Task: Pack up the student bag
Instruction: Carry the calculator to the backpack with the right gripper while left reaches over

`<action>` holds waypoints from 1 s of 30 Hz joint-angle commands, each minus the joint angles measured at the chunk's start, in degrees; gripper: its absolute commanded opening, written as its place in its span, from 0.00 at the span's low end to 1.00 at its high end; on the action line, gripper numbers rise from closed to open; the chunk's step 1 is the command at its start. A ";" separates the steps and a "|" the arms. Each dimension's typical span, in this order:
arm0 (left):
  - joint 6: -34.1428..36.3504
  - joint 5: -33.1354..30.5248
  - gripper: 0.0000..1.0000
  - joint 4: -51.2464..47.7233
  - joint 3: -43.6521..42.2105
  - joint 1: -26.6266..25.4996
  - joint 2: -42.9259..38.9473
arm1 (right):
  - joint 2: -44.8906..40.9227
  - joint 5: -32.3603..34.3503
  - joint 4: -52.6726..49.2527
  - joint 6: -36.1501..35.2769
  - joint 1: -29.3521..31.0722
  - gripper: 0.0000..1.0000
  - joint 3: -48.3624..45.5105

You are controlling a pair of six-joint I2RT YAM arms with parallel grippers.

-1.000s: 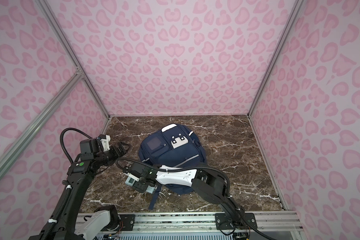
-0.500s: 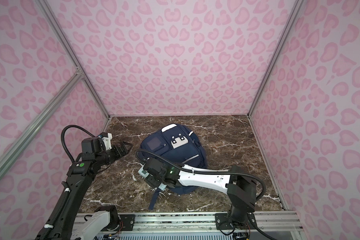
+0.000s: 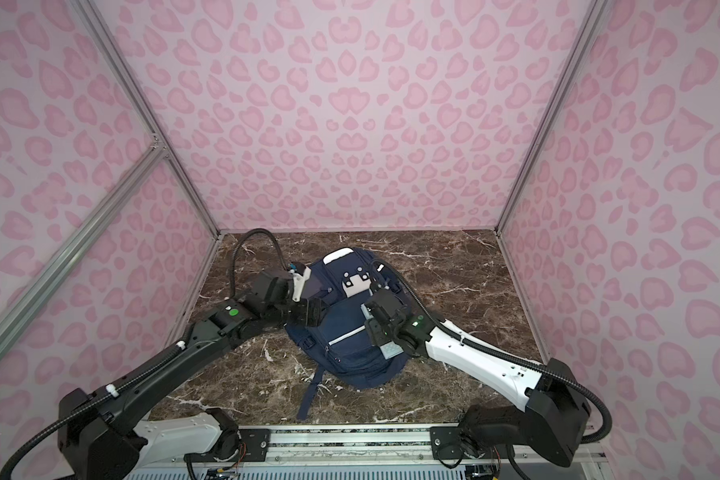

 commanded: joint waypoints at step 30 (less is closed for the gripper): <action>3.60 -6.90 0.03 5.11 17.59 -14.83 25.14 | -8.21 -20.36 6.66 3.07 -22.06 0.68 -11.90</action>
